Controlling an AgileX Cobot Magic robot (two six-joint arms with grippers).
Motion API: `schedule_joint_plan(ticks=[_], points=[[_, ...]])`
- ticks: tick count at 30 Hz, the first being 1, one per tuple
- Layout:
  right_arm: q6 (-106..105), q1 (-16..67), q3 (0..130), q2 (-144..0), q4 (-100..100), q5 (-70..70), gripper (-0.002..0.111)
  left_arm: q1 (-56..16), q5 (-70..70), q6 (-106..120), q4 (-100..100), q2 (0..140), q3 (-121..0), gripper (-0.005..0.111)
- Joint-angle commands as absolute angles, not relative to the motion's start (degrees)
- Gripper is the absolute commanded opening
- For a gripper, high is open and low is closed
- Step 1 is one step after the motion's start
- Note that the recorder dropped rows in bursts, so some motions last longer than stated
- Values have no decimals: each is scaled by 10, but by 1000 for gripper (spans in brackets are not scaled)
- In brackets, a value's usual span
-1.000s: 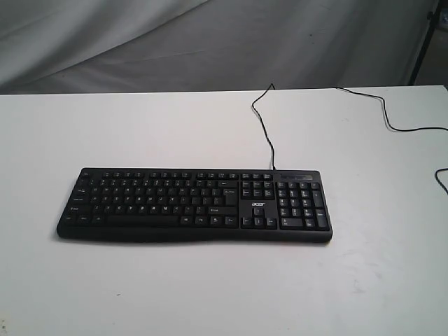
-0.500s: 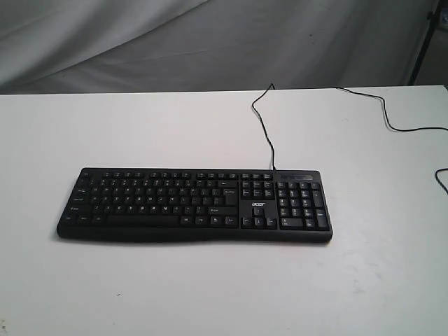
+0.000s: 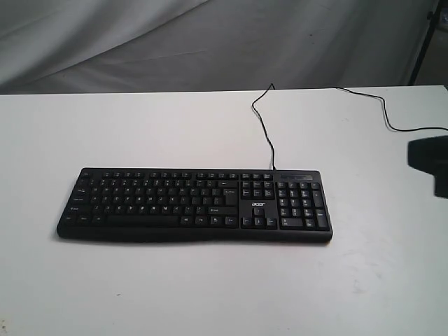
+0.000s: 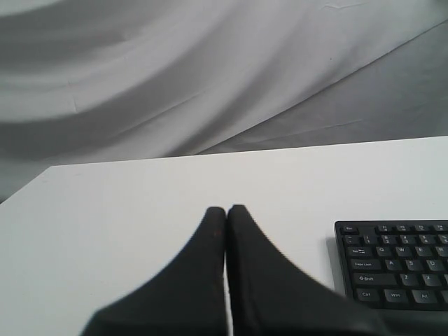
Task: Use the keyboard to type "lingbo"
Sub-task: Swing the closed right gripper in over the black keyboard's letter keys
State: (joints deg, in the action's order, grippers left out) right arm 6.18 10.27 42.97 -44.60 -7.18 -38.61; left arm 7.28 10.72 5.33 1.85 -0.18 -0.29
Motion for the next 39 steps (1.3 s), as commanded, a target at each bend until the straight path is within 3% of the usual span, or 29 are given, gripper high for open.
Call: schedule_joint_plan(ticks=[1,7,14,32,39], points=[[63,127,488,-543,-85,-393,0,71,104,52,18,0,0,1],[-119,218,605,-707,-124,-465,0,71,104,52,18,0,0,1],[-160,277,687,-847,-134,-416,0,71,104,52,18,0,0,1],[-244,281,689,-992,-170,-267,0,71,104,52,18,0,0,1],[-271,281,779,-1084,-155,-275,0,71,104,52,18,0,0,1]])
